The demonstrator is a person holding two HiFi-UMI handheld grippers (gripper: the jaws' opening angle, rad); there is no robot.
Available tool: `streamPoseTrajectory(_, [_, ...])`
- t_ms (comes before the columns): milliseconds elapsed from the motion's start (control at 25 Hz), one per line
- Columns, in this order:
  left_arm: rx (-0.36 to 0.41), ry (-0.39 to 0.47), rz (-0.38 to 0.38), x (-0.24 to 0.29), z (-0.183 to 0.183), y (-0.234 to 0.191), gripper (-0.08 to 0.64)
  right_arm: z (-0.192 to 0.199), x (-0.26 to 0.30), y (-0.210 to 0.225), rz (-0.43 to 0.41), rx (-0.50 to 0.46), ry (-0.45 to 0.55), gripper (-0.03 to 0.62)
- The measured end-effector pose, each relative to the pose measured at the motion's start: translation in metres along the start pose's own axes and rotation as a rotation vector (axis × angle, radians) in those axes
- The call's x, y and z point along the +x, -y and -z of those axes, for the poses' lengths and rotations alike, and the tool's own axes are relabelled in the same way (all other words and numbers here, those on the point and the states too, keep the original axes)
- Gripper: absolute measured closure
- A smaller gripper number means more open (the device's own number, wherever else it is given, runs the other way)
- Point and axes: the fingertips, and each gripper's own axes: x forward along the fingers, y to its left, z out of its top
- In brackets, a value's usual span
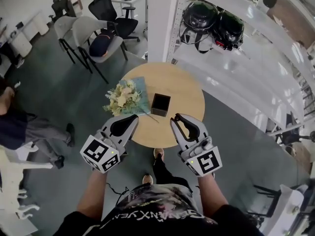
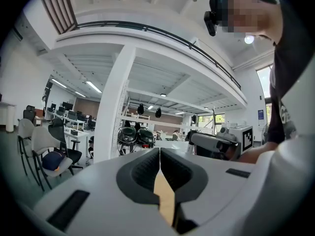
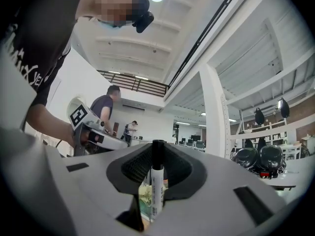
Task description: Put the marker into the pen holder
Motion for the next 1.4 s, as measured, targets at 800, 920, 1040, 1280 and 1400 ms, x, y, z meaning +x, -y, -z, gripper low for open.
streamPoseTrajectory(800, [0.01, -0.019, 0.013, 0.077, 0.02, -0.045, 0.537, 0.043, 0.072, 0.059, -0.037, 0.015, -0.004, 0.525])
streamPoseTrajectory(920, [0.03, -0.026, 0.017, 0.088, 0.029, -0.049, 0.537, 0.057, 0.08, 0.063, -0.043, 0.022, -0.009, 0.525])
streamPoseTrajectory(1040, [0.034, -0.036, 0.02, 0.096, 0.039, -0.052, 0.537, 0.071, 0.086, 0.067, -0.048, 0.033, -0.014, 0.525])
streamPoseTrajectory(1280, [0.025, -0.059, 0.021, 0.11, 0.06, -0.059, 0.537, 0.103, 0.097, 0.076, -0.05, 0.078, -0.027, 0.525])
streamPoseTrajectory(1400, [0.022, -0.064, 0.025, 0.118, 0.067, -0.062, 0.537, 0.117, 0.101, 0.081, -0.049, 0.097, -0.039, 0.525])
